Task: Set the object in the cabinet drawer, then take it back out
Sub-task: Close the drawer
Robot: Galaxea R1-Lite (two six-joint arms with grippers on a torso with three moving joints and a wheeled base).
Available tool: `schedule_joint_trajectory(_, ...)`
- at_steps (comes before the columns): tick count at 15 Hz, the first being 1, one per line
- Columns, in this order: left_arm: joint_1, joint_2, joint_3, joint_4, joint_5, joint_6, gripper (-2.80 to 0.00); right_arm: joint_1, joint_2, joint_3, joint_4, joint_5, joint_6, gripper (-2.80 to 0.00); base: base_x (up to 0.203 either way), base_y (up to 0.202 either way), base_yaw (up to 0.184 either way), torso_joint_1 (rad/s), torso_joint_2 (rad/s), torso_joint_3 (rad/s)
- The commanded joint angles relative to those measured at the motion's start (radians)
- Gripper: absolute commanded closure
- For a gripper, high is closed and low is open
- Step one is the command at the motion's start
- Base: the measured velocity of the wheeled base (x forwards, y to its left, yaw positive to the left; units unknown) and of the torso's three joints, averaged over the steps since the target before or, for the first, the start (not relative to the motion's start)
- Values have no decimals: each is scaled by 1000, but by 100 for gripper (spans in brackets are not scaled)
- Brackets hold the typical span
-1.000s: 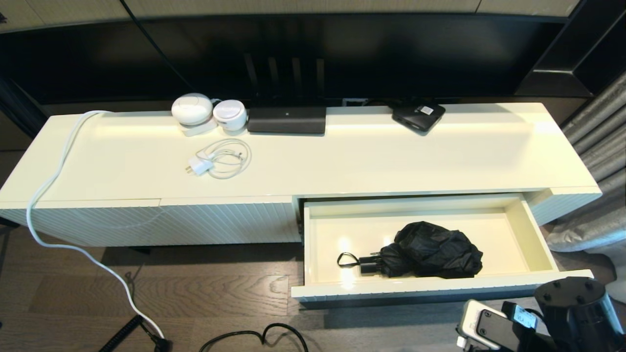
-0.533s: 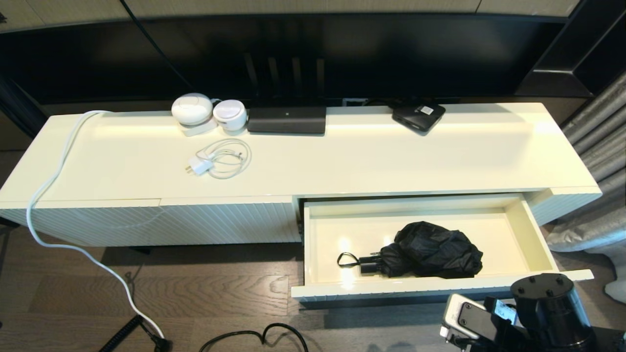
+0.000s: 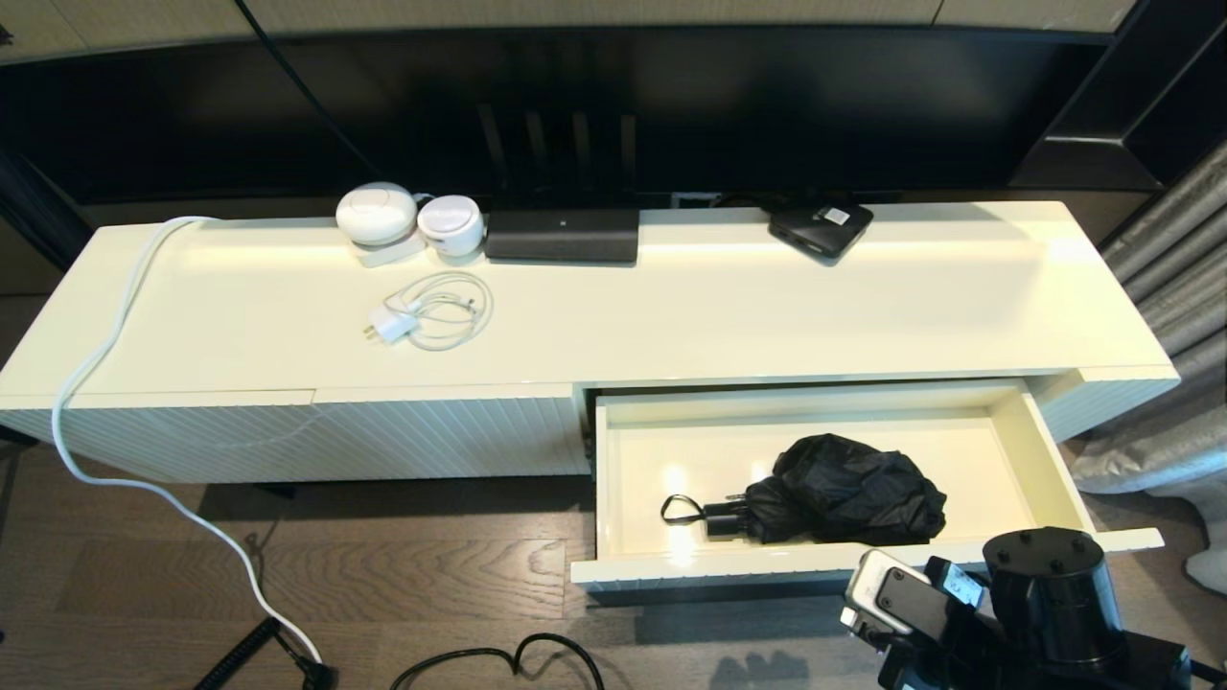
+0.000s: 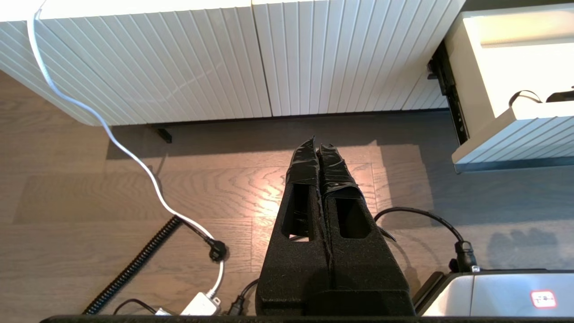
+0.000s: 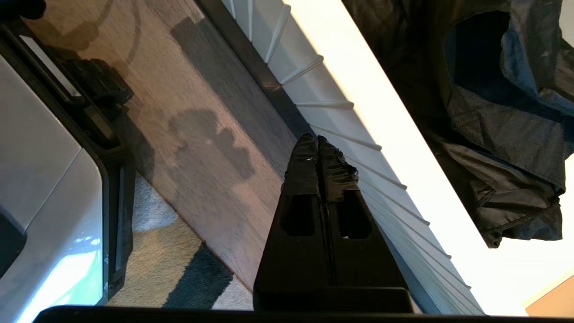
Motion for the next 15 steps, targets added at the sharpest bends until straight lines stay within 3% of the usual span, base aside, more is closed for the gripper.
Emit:
schedule_joint_trajectory(1,-1,2,2,0,0,0,0,0,13,19,-23,-3,-7,0,0,0,0,0,0,0)
schedule_joint_trajectory(5,0,2,2,0,0,0,0,0,20,64,-143,-7,-13,0,0,0,0,0,0,0)
schedule_joint_trajectory(15,1,2,2,0,0,0,0,-14,131,85,-289,-10,-15,0,0,0,0,0,0,0)
